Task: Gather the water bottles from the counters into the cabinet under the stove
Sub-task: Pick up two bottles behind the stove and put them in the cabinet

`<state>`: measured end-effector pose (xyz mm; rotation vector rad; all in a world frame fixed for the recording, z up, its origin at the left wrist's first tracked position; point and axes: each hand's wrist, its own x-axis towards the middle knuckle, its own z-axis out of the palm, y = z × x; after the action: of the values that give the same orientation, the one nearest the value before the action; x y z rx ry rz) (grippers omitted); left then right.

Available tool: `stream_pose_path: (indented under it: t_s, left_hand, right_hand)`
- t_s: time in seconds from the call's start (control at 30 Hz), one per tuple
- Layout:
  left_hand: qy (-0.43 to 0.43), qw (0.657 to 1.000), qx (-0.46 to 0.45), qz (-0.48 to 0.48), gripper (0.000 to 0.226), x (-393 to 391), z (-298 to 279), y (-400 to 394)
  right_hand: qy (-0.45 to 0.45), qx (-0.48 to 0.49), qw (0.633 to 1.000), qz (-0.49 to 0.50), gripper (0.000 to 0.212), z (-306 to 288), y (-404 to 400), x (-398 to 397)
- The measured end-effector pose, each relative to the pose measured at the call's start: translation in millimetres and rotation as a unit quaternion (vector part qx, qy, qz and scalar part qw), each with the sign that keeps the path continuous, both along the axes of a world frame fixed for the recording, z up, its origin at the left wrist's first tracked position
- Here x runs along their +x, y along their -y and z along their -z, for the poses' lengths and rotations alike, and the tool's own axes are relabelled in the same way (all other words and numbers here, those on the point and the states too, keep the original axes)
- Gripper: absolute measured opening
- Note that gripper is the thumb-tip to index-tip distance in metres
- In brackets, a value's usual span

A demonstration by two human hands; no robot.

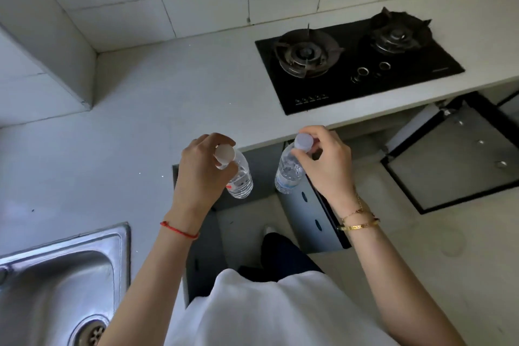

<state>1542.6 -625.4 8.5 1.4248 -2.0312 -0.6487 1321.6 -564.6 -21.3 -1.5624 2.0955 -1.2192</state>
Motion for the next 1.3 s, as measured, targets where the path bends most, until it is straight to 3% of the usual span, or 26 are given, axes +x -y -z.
stream_pose_path:
  t_s: [0.37,0.67,1.03,1.3]
  left_hand:
    - [0.012,0.988,0.009,0.151,0.036,-121,7,-88]
    - [0.014,0.995,0.013,0.101,0.037,-253,23,-154]
    - [-0.011,0.999,0.027,0.034,0.037,-373,57,-149]
    - [-0.002,0.998,0.060,0.009,0.036,-422,104,-94]
  right_hand:
    - [0.034,0.003,0.993,0.110,0.032,15,-137,-98]
    - [0.009,0.011,0.999,0.048,0.030,21,-188,-237]
    - [-0.013,0.032,0.999,-0.018,0.025,48,-152,-358]
    - [-0.024,0.119,0.990,-0.071,0.024,94,-77,-404]
